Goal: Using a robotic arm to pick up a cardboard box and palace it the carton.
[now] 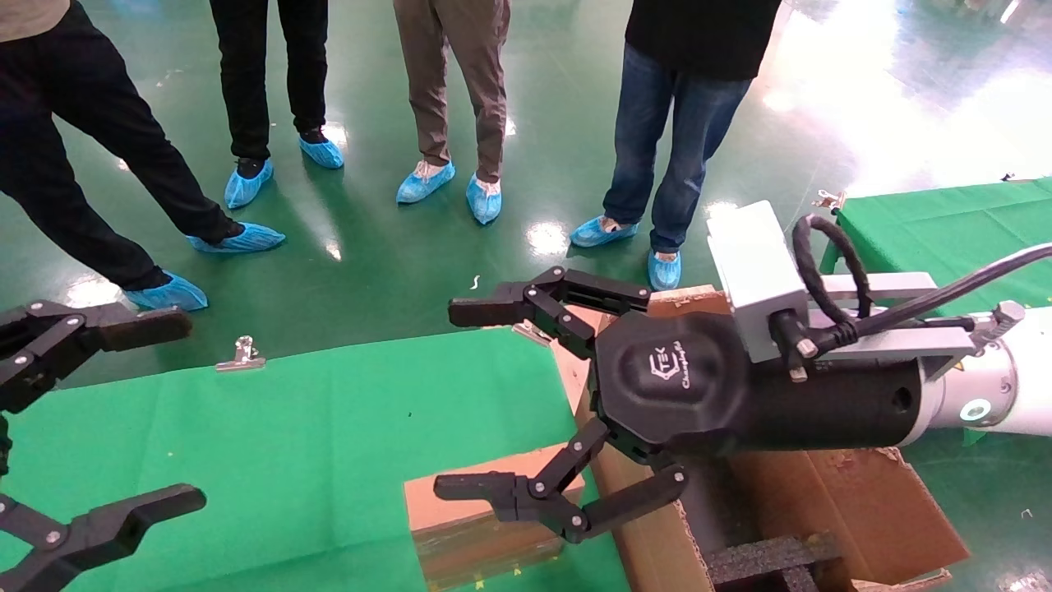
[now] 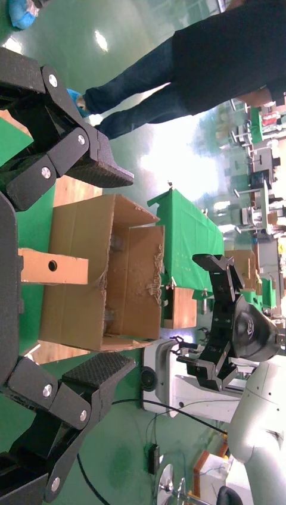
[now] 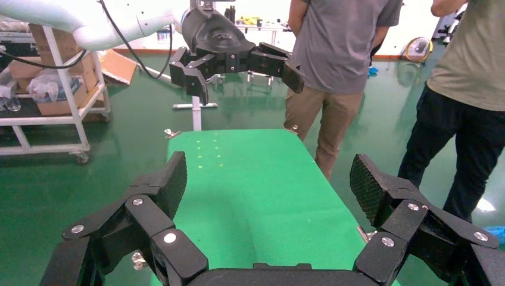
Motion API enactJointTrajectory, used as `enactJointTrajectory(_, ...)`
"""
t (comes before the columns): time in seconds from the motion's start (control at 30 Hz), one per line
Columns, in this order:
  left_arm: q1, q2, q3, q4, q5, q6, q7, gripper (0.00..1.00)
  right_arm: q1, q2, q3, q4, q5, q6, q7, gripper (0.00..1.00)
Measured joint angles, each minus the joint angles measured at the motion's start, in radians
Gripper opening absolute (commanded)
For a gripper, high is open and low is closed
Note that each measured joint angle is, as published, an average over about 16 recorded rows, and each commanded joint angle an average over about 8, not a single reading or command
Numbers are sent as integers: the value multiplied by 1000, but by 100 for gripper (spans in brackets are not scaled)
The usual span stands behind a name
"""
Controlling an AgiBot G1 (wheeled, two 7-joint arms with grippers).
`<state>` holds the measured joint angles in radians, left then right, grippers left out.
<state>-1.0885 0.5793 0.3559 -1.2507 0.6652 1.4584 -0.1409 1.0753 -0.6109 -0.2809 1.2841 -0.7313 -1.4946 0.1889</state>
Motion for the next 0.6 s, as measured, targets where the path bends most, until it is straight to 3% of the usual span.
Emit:
enactJointTrajectory(0.4, 0, 0, 0, 0, 0, 0, 0, 98, 0, 0, 0, 0, 0, 0, 0, 100)
enactJointTrajectory(0.6, 0, 0, 0, 0, 0, 0, 0, 24, 0, 0, 0, 0, 0, 0, 0, 100)
